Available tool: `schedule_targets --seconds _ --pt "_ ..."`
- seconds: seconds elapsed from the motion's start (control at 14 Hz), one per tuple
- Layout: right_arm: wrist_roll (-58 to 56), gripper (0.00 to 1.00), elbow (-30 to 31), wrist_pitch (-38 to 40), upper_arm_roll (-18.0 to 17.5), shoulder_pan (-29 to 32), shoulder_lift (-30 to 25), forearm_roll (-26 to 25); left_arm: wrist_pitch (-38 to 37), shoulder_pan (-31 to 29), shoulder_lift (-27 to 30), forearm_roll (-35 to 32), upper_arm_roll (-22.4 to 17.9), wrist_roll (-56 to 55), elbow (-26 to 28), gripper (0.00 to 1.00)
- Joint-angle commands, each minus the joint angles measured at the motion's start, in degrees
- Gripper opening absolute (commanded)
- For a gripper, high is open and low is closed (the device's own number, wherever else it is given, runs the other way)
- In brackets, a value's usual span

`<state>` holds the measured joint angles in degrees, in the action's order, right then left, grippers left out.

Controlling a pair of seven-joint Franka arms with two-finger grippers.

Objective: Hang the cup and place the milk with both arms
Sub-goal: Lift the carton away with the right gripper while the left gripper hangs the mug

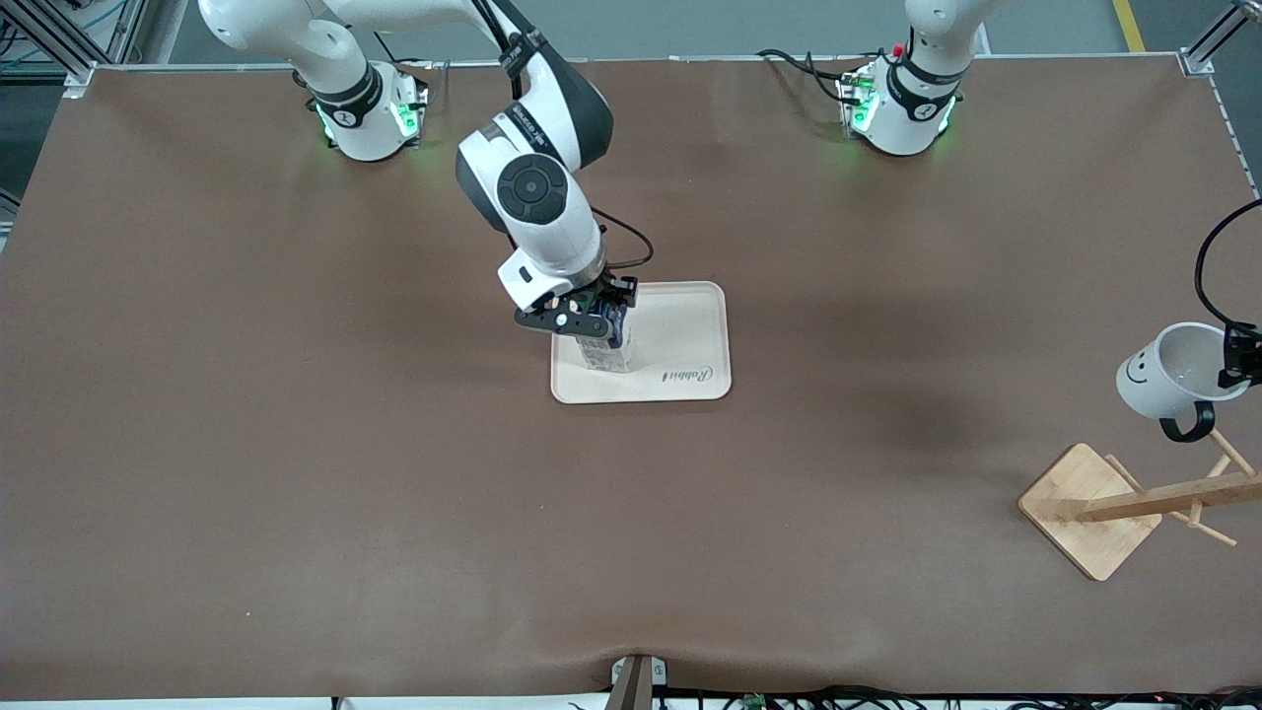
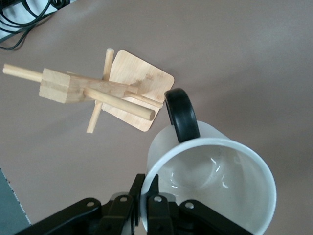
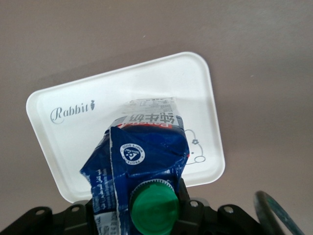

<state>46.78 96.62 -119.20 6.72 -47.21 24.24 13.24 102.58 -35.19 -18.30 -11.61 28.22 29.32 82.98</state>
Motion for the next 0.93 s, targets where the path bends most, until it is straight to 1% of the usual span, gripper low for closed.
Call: schedule_targets --seconds 0.0,0.21,0.36,0.5,0.64,0.71,0.79,0.86 --pt "0.7 0.00 -5.4 11.2 0.8 3.9 -2.5 0.3 0.2 -0.3 -2.3 0.1 0.5 1.3 -3.3 0.00" --pt "-4.7 0.00 -10.0 21.1 2.7 9.1 -4.8 0.4 0.3 -0.4 -3.7 0.1 0.5 2.0 -4.2 0.00" --pt "-11.2 0.00 -11.0 27.9 3.7 14.3 -6.7 0.4 0.4 -0.6 -3.8 0.1 0.5 2.1 -4.5 0.00" --pt "-23.9 0.00 -10.6 30.6 3.7 21.8 -7.3 0.2 0.7 -1.5 -4.0 0.1 0.5 3.6 -4.5 0.00" --pt "-29.8 0.00 -10.5 33.8 3.7 31.0 -6.8 0.1 0.9 -2.5 -4.4 0.2 0.5 4.3 -4.5 0.00" --pt "-30.7 0.00 -9.8 34.0 3.7 34.6 -6.8 -0.1 1.1 -2.8 -4.5 0.2 0.5 4.9 -4.5 0.00" --pt "-34.8 0.00 -8.8 33.9 3.7 38.3 -6.8 -0.8 1.5 -3.0 -4.6 0.2 0.5 5.4 -4.5 0.00" --pt "-42.1 0.00 -8.2 33.2 3.7 41.3 -6.8 -1.8 1.8 -3.6 -5.2 0.2 0.5 5.9 -4.5 0.00"
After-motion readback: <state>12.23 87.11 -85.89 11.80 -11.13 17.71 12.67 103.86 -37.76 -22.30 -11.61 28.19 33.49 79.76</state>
